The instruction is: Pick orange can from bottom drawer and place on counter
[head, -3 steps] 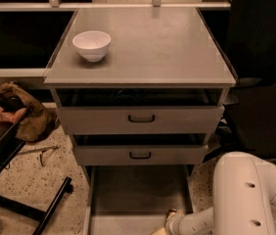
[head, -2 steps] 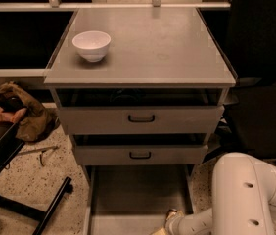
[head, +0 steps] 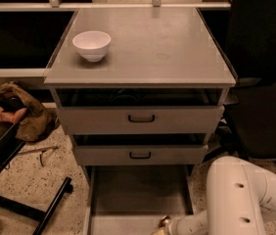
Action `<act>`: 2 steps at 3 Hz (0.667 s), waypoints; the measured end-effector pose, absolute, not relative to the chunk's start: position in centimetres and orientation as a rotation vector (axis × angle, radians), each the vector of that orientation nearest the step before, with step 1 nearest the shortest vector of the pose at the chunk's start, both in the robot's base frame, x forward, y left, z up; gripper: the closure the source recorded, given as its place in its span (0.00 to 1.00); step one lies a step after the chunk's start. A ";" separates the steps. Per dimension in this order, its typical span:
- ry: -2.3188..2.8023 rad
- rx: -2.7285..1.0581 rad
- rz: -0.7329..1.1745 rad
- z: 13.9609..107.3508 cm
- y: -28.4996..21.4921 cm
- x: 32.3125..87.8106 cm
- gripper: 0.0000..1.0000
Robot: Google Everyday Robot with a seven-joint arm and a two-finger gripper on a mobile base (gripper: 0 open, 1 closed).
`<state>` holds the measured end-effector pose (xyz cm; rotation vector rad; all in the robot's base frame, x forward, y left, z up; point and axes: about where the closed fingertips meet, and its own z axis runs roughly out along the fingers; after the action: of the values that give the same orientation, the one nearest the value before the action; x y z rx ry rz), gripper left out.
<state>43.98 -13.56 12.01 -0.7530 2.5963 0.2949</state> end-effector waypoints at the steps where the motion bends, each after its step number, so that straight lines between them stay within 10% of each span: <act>1: 2.597 -0.752 0.297 11.9 -13.5 44.0 0.42; 2: 2.597 -0.752 0.297 11.9 -13.5 44.0 0.65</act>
Offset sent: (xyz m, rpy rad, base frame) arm 0.0005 0.0003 -0.0010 0.0010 0.0011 -0.0006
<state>44.03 -13.52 11.91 -0.7520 2.5972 0.2966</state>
